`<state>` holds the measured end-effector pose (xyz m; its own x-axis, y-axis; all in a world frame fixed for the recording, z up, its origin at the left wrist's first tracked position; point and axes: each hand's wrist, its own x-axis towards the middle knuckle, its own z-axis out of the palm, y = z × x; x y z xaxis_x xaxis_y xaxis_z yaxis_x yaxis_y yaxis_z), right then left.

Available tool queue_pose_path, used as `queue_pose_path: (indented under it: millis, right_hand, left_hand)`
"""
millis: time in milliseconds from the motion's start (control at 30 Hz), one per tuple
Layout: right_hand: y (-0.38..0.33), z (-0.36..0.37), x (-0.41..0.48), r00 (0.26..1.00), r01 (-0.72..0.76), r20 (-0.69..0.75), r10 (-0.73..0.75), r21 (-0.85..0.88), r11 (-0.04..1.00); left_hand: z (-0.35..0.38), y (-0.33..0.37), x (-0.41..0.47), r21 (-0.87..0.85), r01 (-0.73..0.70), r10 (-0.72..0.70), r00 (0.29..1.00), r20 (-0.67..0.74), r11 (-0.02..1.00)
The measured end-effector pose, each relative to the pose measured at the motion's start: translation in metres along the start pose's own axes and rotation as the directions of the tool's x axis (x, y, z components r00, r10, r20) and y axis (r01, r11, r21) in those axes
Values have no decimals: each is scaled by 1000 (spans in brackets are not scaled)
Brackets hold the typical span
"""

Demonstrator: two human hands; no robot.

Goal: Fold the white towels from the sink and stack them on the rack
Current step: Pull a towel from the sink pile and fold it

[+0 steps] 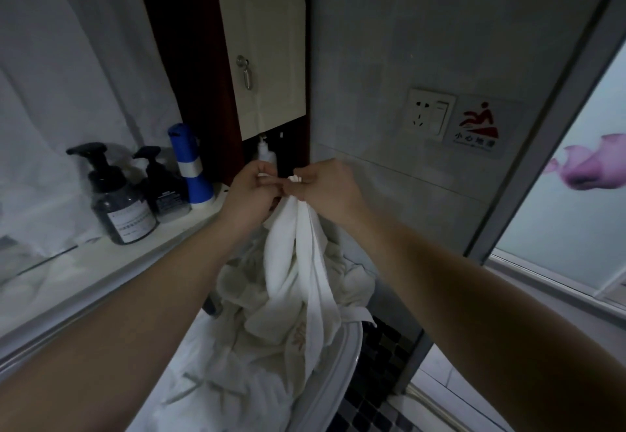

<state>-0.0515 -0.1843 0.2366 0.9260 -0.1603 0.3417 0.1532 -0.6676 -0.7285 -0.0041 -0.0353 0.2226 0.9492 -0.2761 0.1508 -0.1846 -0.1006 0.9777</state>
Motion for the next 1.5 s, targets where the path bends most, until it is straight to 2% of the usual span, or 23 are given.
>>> queue_pose_path:
  millis: [133,200,300,367,433,567,633,733,833,900,1000,1067,1233,1333,1433,1500]
  right_hand:
    - [-1,-4,0,993,-118,-1,119,127,985]
    - [-1,-5,-1,989,-148,30,145,246,958]
    - [-4,-11,-1,985,-169,89,145,432,886]
    - [-8,-19,1,989,-130,119,89,399,908]
    - [-13,-27,3,989,-77,142,33,317,945]
    - [-12,-39,6,996,-8,87,-21,324,946]
    - [-8,-44,6,998,3,58,-24,343,939]
    - [-1,-53,5,999,35,0,-38,412,911]
    - [5,-61,5,1000,22,-16,-16,481,876]
    - [9,-63,5,1000,11,-7,-9,498,867]
    - [13,-62,4,1000,-7,26,-9,564,826]
    - [12,-60,3,997,-30,74,-19,614,789]
    - [17,-63,2,957,-169,286,-55,699,695]
    - [22,-69,-2,942,-203,328,-75,732,651]
    - [26,-74,-7,936,-213,340,-93,755,620]
    - [28,-79,-11,933,-226,350,-88,756,615]
  left_hand:
    - [-11,-2,2,27,-62,59,994,91,998]
    - [-19,-6,4,54,-112,105,987,122,992]
    - [-29,-11,7,250,-247,182,949,256,936]
    - [-28,-10,7,294,-289,180,920,347,911]
    - [-26,-7,8,254,-302,202,913,354,919]
    - [-26,-6,9,126,-300,240,905,351,946]
    - [-26,-12,11,165,-318,230,884,407,934]
    - [-31,-31,13,348,-267,73,873,481,899]
    - [-43,-54,16,540,-262,-10,894,448,800]
    - [-48,-63,15,606,-199,-85,910,407,770]
    - [-49,-75,18,510,-7,-175,935,308,860]
    - [-49,-77,18,436,46,-170,954,248,899]
    - [-46,-84,26,502,-46,-86,968,236,864]
    - [-40,-90,31,408,-66,-57,958,282,911]
    - [-36,-104,41,407,-50,-114,923,369,912]
    - [-34,-114,45,437,-8,-140,941,307,900]
